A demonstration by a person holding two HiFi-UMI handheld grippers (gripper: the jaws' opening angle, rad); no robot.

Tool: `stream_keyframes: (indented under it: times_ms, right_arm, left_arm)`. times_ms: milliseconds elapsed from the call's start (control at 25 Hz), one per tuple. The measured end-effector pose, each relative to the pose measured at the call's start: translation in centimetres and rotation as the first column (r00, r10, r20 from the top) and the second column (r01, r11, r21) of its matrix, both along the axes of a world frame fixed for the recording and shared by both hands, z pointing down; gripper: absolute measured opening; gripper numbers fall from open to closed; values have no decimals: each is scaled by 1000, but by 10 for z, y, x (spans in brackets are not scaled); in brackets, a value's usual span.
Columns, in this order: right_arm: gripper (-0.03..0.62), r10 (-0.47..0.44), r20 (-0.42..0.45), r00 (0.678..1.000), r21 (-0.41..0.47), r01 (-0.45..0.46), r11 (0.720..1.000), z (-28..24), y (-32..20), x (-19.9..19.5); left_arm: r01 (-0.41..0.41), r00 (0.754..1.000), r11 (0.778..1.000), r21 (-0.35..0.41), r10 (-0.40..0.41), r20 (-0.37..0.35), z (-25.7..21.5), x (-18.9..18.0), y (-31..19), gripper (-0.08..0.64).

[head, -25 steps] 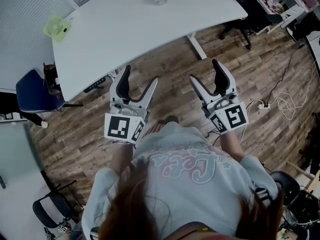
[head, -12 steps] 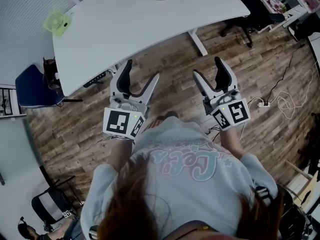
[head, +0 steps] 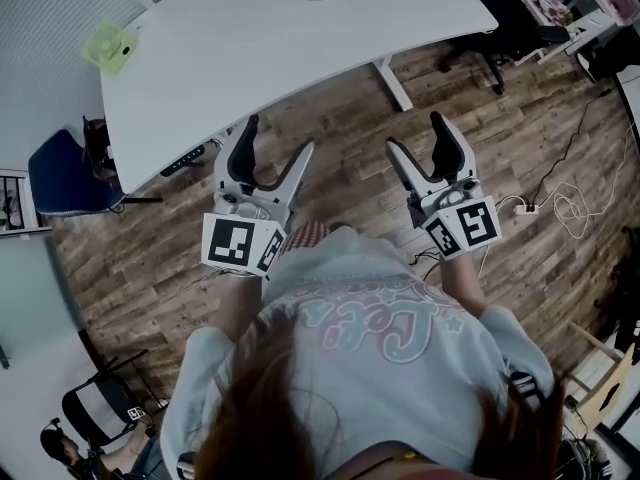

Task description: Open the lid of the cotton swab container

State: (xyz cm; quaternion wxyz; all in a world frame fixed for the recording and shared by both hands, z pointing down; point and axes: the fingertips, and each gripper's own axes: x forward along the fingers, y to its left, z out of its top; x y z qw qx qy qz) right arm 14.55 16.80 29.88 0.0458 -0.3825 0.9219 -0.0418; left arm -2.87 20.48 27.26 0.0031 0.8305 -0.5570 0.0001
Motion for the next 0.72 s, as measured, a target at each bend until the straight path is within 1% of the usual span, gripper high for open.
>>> stream_keyframes:
  times_ms: [320,560,720]
  right_arm:
    - [348,-6,-1,1000,-7,6,1000,7,-5,2]
    - [348,11,-6,1000,8,-11,1000,7,-14,5]
    - [347,17,-58,998,29,-16,999,11,-23,4]
  left_arm:
    - [20,1000,999,-37,-20,8,11,-3,4,319]
    - [0,1000,1000,-19,0,25,10,-1,-10,319]
    - [-20,999,1000,-20,21,43,14,5,-27,319]
